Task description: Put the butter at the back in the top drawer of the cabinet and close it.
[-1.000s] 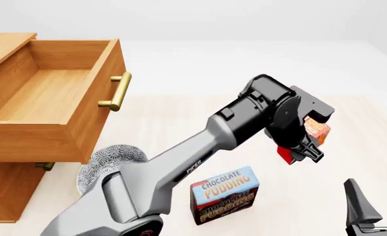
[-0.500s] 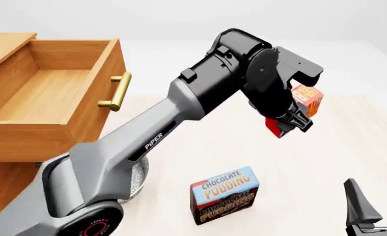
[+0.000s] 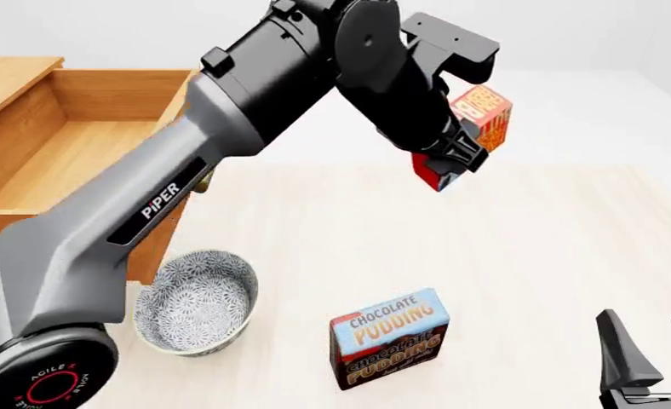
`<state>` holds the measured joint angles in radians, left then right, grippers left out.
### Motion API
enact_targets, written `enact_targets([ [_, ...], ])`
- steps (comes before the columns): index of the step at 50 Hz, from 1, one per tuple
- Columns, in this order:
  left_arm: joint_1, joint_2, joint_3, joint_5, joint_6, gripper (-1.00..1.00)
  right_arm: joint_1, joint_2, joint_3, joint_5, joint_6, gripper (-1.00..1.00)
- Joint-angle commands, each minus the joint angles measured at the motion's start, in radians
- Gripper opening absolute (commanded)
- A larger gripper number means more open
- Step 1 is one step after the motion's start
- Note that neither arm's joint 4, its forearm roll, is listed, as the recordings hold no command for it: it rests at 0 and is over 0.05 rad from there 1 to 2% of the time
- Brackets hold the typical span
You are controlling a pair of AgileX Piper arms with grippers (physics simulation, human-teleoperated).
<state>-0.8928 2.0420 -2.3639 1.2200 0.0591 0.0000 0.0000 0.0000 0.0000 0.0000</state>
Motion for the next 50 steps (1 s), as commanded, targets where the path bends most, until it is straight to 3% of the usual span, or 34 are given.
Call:
enact_targets([
  [1,0.045,-0.073,0.035,0.0,0.02,-1.0,0.0,0.0,0.0,0.0,0.0,1.0],
  [12,0.09,-0.128,0.08,-0.001,0.031,-1.0,0.0,0.0,0.0,0.0,0.0,1.0],
  [31,0.199,-0.296,0.238,-0.005,0.051,-1.0,0.0,0.0,0.0,0.0,0.0,1.0],
  [50,0.357,-0.439,0.386,-0.023,0.092,-1.0,0.0,0.0,0.0,0.0,0.0,1.0],
])
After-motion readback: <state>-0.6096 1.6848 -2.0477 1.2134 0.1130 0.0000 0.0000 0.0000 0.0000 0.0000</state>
